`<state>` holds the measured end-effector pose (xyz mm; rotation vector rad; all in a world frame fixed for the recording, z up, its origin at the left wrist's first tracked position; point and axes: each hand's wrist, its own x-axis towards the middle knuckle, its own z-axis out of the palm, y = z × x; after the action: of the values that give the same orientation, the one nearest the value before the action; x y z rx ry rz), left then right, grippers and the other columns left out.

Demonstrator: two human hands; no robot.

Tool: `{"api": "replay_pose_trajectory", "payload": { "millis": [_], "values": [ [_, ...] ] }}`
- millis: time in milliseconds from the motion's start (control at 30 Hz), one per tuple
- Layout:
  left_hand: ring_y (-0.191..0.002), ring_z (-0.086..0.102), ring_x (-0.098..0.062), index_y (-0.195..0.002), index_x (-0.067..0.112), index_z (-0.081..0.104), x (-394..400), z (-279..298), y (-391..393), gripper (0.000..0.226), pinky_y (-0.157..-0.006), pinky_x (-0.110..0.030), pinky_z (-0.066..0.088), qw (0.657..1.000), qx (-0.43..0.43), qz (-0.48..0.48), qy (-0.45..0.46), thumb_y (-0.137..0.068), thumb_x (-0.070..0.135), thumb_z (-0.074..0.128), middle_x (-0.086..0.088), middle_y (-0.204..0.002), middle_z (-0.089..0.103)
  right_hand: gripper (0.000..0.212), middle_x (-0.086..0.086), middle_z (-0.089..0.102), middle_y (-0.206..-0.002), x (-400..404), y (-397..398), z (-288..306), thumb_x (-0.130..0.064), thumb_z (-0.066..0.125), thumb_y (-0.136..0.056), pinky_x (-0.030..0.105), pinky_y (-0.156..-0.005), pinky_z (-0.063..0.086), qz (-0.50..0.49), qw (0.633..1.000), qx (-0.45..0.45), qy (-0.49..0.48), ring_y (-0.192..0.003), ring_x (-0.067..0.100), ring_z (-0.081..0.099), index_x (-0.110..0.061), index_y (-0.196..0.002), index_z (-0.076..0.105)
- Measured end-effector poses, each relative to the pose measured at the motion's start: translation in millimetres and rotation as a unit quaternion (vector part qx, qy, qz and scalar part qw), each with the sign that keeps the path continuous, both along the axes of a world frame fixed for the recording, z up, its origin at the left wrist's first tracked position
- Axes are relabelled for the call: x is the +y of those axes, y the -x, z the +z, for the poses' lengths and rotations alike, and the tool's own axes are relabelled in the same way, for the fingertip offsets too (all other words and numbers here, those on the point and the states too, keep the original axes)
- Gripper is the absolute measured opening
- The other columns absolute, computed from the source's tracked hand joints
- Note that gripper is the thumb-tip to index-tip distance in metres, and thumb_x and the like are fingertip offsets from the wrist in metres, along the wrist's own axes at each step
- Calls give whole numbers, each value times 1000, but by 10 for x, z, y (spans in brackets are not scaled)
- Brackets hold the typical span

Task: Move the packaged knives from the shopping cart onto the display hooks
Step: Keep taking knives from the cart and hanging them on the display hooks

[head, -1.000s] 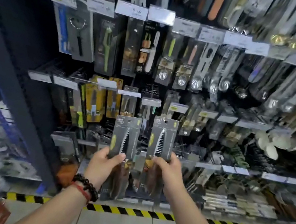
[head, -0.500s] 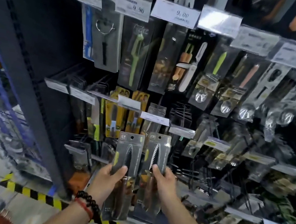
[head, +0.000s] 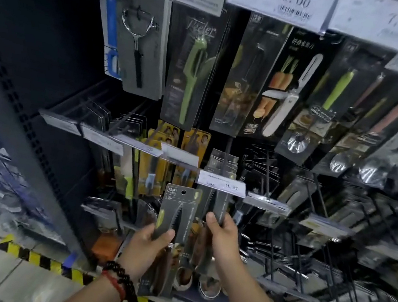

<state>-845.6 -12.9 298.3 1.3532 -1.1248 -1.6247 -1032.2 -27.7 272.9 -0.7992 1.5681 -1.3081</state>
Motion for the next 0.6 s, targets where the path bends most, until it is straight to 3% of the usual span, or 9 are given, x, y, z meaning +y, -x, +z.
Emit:
{"api": "replay_pose_trajectory", "payload": {
  "millis": [100,200,300,467,600],
  "values": [
    [-92,67,-4,-98,18,70,-36,71,53,16,-71,-16,45,1000,-5,3,3,-88,29,66,13,-89,75,108,3,52,-144,-130,105,-234,-81,70,-56,50,-109,41,10,1000,-14,-13,-130,24,51,-22,-142,43],
    [-81,67,5,-98,19,70,-61,93,92,12,-65,-9,44,1000,6,1,7,-89,25,65,16,-87,75,111,4,53,-143,-188,98,-249,-79,72,-55,49,-109,42,7,999,-31,-11,-129,24,52,-19,-143,43],
    [-85,66,4,-99,23,69,-89,90,110,12,-68,-12,44,1000,7,10,1,-88,27,65,15,-91,74,107,5,50,-145,-190,137,-350,-76,73,-60,50,-110,40,15,999,-29,-9,-132,24,49,-17,-143,41],
    [-90,67,1,-102,23,70,-86,66,132,15,-74,-17,45,1000,18,6,-2,-89,28,64,13,-98,74,36,3,68,-121,-66,47,79,-25,62,-93,38,-98,51,24,999,-36,-18,-110,17,66,-14,-127,57],
    [-92,67,-3,-101,23,70,-74,36,114,15,-76,-21,46,1000,21,12,-4,-89,29,64,12,-98,75,30,0,70,-117,-90,47,92,-23,59,-95,38,-98,52,28,999,-28,-10,-107,16,67,-16,-125,59]
  ]
}}
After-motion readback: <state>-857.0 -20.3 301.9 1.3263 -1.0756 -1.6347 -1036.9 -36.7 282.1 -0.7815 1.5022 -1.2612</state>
